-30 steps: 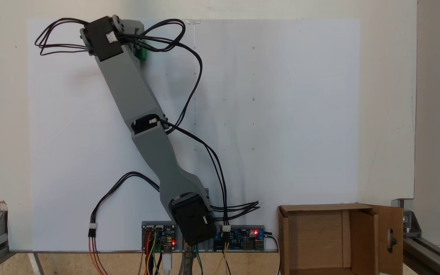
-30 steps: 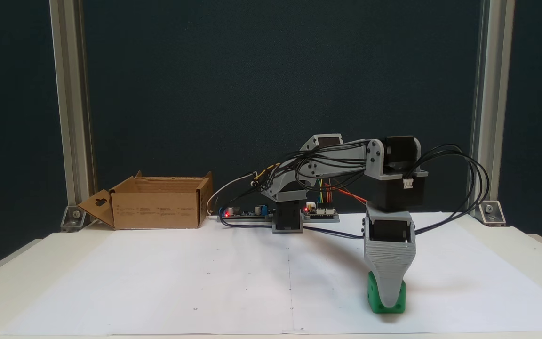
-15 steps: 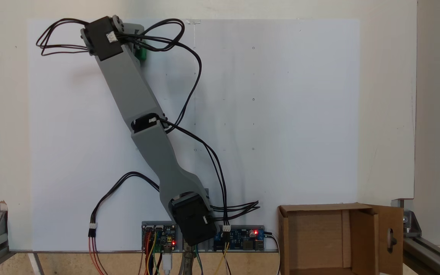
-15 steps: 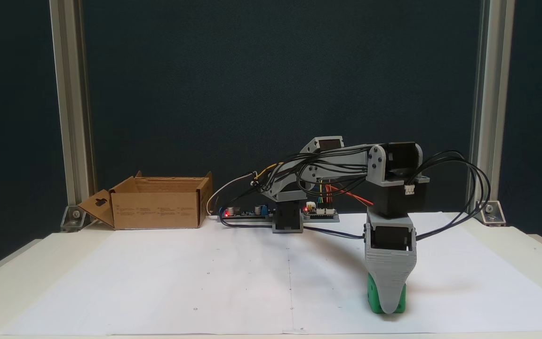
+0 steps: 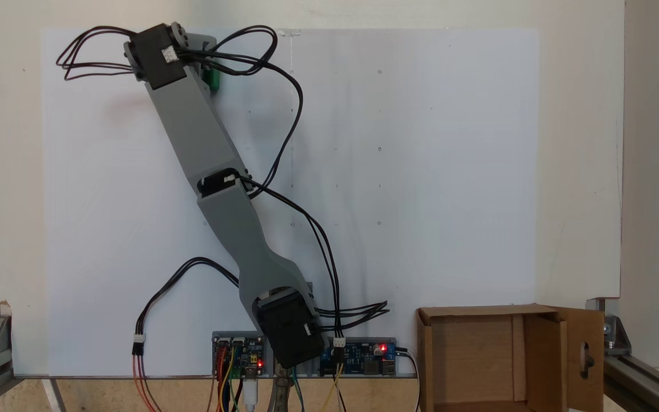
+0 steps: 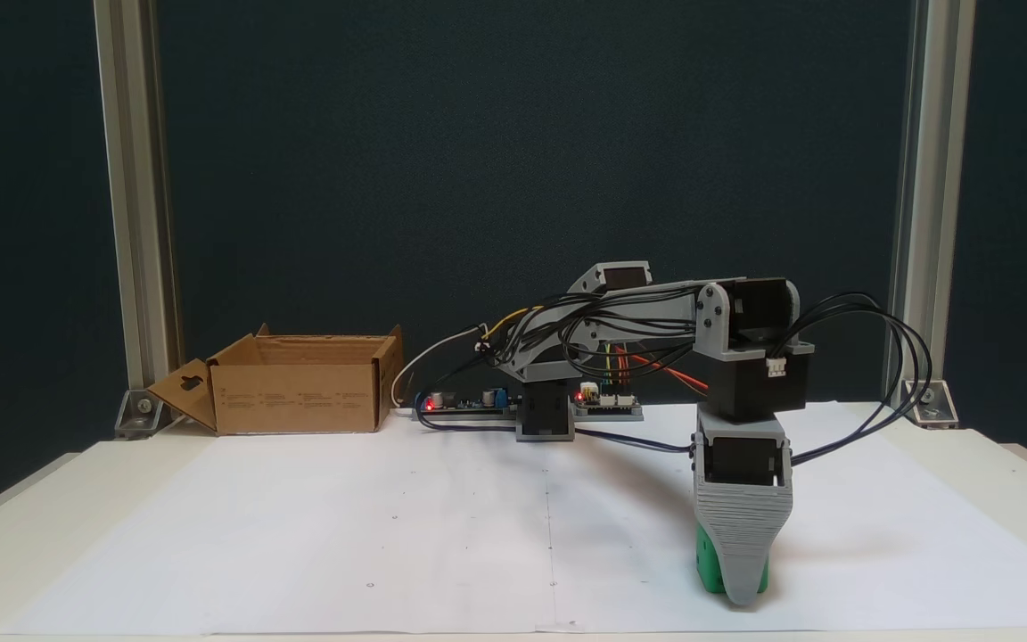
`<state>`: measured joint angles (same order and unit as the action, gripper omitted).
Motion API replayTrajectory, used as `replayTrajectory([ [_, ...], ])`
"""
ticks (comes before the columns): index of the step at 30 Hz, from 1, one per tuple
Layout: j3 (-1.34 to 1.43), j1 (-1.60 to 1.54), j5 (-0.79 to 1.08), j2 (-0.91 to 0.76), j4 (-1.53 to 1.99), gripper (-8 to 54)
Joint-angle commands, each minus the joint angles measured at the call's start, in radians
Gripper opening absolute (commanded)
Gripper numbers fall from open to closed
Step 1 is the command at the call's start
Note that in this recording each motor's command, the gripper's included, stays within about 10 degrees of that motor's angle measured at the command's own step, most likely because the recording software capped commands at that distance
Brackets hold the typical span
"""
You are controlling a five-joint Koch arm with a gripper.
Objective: Grasp a green dice and put it in the bin.
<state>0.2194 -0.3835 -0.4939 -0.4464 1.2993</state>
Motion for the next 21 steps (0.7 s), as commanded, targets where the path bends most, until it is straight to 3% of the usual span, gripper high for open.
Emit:
replayTrajectory([
  [1, -0.069, 0.003, -0.064, -0.018, -0.008, 31.7],
  [7, -0.067, 0.009, -0.063, -0.015, -0.015, 31.6],
  [12, -0.069, 0.021, -0.063, -0.015, -0.014, 12.7],
  [13, -0.069, 0.025, -0.063, -0.015, -0.014, 11.4],
  [21, -0.015, 0.038, -0.063, -0.015, -0.043, 11.4],
])
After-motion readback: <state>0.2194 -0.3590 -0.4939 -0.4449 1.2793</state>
